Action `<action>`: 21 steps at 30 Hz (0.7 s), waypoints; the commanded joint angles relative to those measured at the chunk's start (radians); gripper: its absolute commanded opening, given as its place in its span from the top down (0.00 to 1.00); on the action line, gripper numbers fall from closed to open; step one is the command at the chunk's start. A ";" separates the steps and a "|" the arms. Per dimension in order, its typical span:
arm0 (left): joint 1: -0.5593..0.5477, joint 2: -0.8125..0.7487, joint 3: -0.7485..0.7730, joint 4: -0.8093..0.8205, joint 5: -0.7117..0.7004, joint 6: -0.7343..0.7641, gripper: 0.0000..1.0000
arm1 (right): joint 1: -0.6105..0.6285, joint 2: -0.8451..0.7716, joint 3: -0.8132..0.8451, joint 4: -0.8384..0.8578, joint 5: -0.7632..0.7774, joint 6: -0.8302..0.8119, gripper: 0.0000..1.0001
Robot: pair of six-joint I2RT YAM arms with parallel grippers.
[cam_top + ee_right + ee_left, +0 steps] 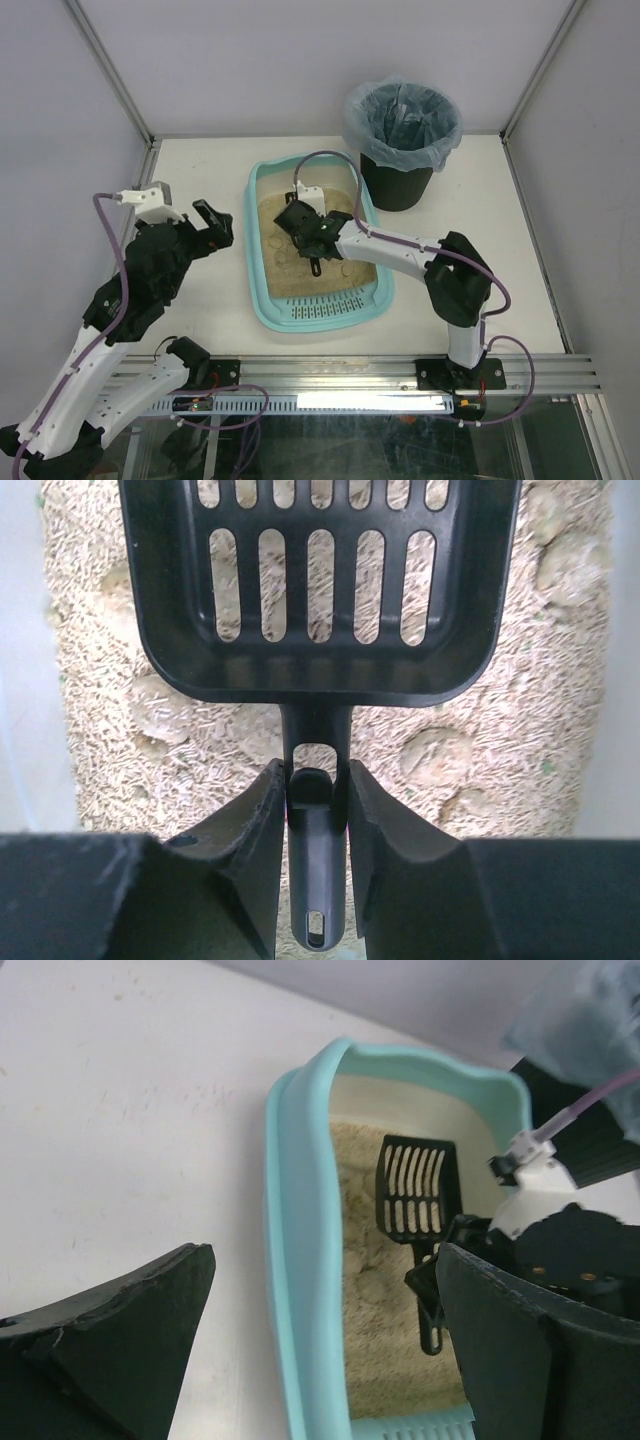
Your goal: Clean the litter box
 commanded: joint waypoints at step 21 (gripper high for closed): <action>-0.008 0.291 0.616 -0.061 0.074 -0.160 0.01 | -0.041 -0.368 -0.019 -0.427 -0.258 -0.123 0.83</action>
